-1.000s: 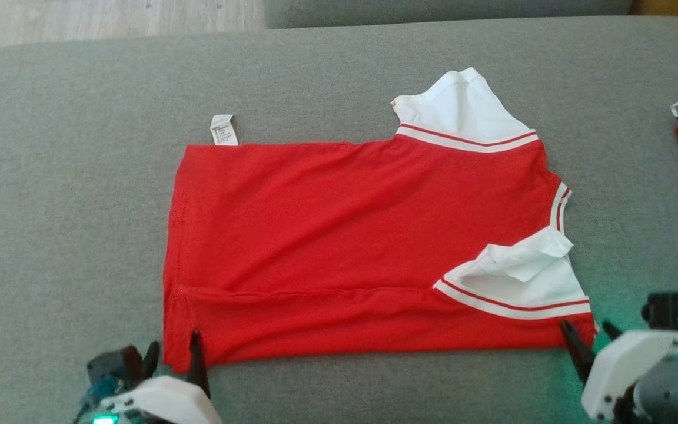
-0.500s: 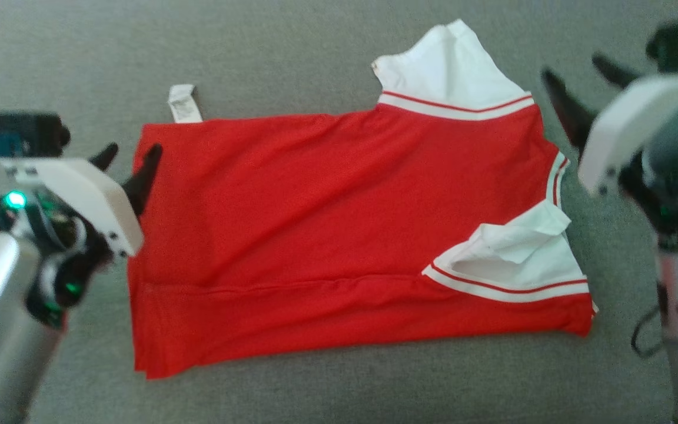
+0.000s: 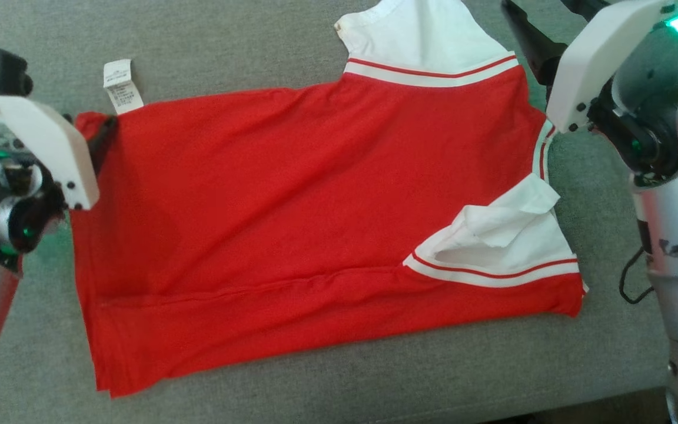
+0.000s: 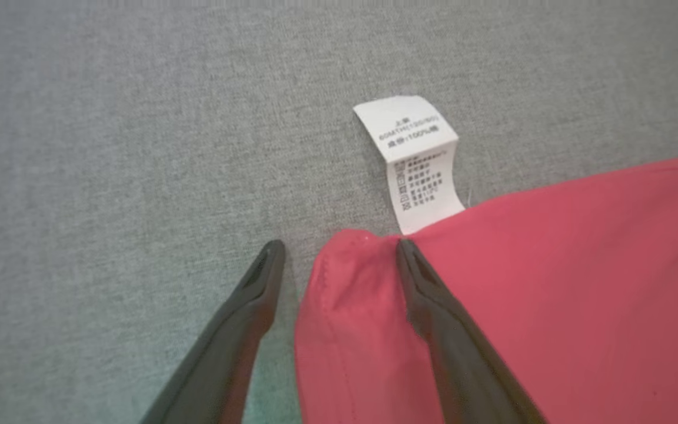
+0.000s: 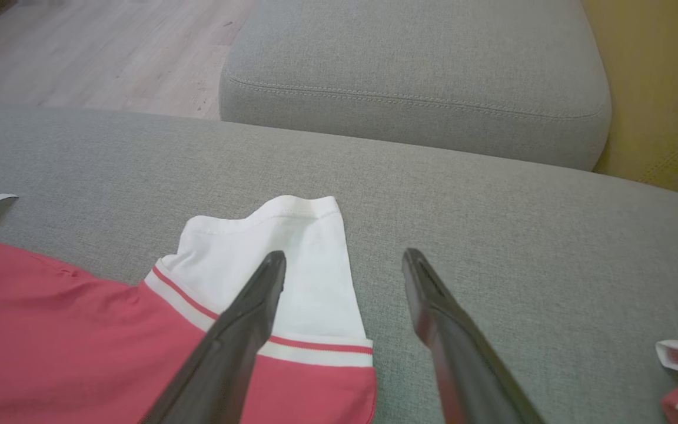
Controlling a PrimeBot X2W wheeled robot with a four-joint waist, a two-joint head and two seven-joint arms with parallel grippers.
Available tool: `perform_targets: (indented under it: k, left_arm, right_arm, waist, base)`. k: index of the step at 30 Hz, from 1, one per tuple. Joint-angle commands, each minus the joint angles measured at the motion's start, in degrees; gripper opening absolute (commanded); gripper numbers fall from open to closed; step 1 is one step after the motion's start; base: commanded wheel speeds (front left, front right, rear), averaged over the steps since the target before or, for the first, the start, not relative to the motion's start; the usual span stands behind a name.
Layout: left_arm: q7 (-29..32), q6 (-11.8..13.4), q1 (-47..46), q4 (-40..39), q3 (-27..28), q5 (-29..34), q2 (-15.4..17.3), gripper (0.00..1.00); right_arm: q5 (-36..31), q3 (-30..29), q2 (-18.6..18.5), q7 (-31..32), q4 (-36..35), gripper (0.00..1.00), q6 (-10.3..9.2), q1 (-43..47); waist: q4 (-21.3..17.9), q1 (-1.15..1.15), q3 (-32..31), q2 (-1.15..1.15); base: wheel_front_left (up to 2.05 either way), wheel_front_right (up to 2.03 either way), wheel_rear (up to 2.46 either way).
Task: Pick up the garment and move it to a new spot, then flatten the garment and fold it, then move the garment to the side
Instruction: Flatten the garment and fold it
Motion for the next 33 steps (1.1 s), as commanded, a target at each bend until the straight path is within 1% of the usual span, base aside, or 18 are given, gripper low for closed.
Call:
perform_targets:
  k: [1, 2, 3, 4, 5, 8, 10, 13, 16, 21, 25, 27, 28, 29, 33]
  left_arm:
    - [0.77, 0.67, -1.44, -0.35, 1.90, 0.47, 3.02, 1.00]
    - [1.44, 1.25, -1.45, 0.00, 1.64, 0.69, 3.06, 1.00]
    - [1.90, 1.90, -1.55, 0.21, 1.42, 1.04, 3.09, 0.74]
    - [1.75, 2.48, -1.75, 0.22, 1.33, 1.55, 3.09, 0.17]
    - [2.01, 3.09, -1.80, 0.34, 1.15, 1.85, 3.01, 0.00]
    - [1.95, 4.11, -2.01, -0.39, 1.09, 1.88, 2.18, 0.00]
    - [0.61, 4.20, -2.50, -1.34, 0.88, 2.51, 1.53, 0.00]
    - [-1.65, 3.89, -3.51, -2.60, 0.59, 2.73, -0.53, 0.00]
    - [-4.72, 3.24, -4.74, -3.65, 0.01, 2.94, -3.57, 0.00]
    - [-8.92, 1.44, -6.46, -3.76, -1.38, 2.72, -8.64, 0.00]
    - [-11.16, 0.01, -7.68, -2.68, -2.28, 2.62, -11.24, 0.00]
    - [-12.22, -0.45, -8.18, -1.98, -2.51, 2.90, -11.77, 0.00]
    - [-12.64, -0.65, -8.36, -1.51, -2.50, 2.91, -11.91, 0.00]
    - [-13.13, -0.81, -8.51, -1.05, -2.37, 2.92, -11.93, 0.00]
    - [-15.52, -1.07, -8.68, 0.55, -1.25, 2.83, -11.57, 0.00]
  right_arm:
    - [0.43, 0.60, -0.40, -0.54, -1.87, 1.00, 0.39, -1.40]
    - [0.63, 0.72, -0.53, -0.64, -1.40, 1.00, 0.39, -1.56]
    - [0.80, 0.82, -0.69, -0.68, -0.92, 1.00, 0.39, -1.76]
    - [0.94, 0.93, -0.81, -0.66, -0.55, 1.00, 0.39, -1.98]
    - [0.98, 0.95, -0.90, -0.64, -0.21, 1.00, 0.39, -2.25]
    - [1.26, 0.94, -0.96, 0.43, 1.63, 1.00, 0.39, -3.70]
    - [1.09, 0.54, -0.78, 1.04, 3.52, 1.00, 0.39, -5.47]
    - [0.44, -0.37, -0.30, 1.10, 8.13, 1.00, 0.39, -9.18]
    - [-0.88, -0.81, -0.25, -0.43, 13.71, 1.00, 0.39, -12.97]
    - [-3.08, -1.05, -0.24, -2.44, 24.03, 1.00, 0.39, -17.08]
    - [-5.25, -2.35, -0.65, -2.81, 31.39, 1.00, 0.39, -18.44]
    - [-6.06, -1.72, -0.69, -2.55, 33.91, 1.00, 0.39, -18.69]
    - [-5.75, -1.34, -0.56, -2.38, 34.82, 0.76, 0.39, -18.80]
    - [-5.30, -0.98, -0.43, -2.82, 35.25, 0.00, 0.39, -19.04]
    - [-3.00, 1.54, -0.89, -5.58, 34.99, 0.00, 0.39, -19.81]
  waist:
    - [0.08, 0.00, 0.11, 0.00]
    - [0.19, 0.00, 0.21, 0.00]
    - [0.35, 0.00, 0.31, 0.00]
    - [0.53, 0.00, 0.44, 0.00]
    - [0.77, 0.00, 0.57, 0.00]
    - [1.77, 0.00, 1.08, 0.00]
    - [2.80, 0.00, 1.63, 0.00]
    - [4.99, 0.00, 2.45, 0.00]
    - [7.91, 0.00, 3.21, 0.00]
    - [12.41, 0.00, 4.39, 0.00]
    - [14.64, 0.00, 4.84, 0.00]
    - [14.98, 0.00, 4.81, 0.00]
    - [14.97, 0.00, 4.74, 0.00]
    - [14.82, 0.00, 4.66, 0.00]
    - [13.43, 0.00, 3.87, 0.00]
  base:
    - [0.00, 0.00, 0.00]
    - [0.00, 0.00, 0.00]
    - [0.00, 0.00, 0.00]
    - [0.00, 0.00, 0.00]
    - [0.00, 0.00, 0.00]
    - [0.00, 0.00, 0.00]
    - [0.00, 0.00, 0.00]
    - [0.00, 0.00, 0.00]
    - [0.00, 0.00, 0.00]
    - [0.00, 0.00, 0.00]
    - [0.00, 0.00, 0.00]
    - [0.00, 0.00, 0.00]
    - [0.00, 0.00, 0.00]
    - [0.00, 0.00, 0.00]
    - [0.00, 0.00, 0.00]
